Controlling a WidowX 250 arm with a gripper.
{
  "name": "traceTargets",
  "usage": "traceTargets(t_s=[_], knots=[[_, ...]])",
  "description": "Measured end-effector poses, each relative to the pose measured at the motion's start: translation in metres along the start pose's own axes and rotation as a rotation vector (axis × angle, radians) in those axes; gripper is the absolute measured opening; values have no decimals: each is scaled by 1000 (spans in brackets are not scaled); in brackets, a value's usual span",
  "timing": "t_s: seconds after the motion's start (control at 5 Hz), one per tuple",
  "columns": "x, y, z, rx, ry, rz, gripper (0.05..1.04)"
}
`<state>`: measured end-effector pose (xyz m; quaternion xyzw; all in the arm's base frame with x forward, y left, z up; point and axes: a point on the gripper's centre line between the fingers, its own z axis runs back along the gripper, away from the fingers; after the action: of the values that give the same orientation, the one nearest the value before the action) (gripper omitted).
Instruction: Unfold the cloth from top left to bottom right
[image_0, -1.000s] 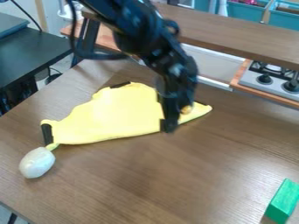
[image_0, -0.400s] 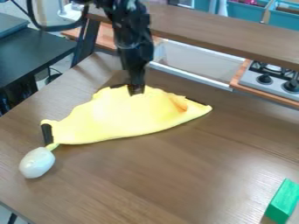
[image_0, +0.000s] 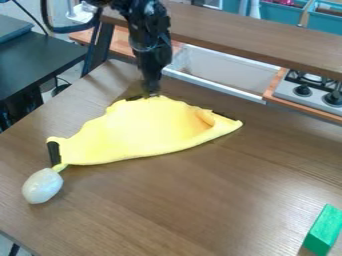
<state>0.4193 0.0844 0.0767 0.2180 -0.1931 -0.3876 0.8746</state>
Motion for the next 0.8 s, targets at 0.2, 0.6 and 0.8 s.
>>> traceTargets(t_s=[0.2, 0.6, 0.8], knots=[[0, 8, -19, 14, 26, 5, 1000], [-7, 25, -38, 32, 79, 45, 1000], [-8, 27, -44, 38, 89, 47, 1000]])
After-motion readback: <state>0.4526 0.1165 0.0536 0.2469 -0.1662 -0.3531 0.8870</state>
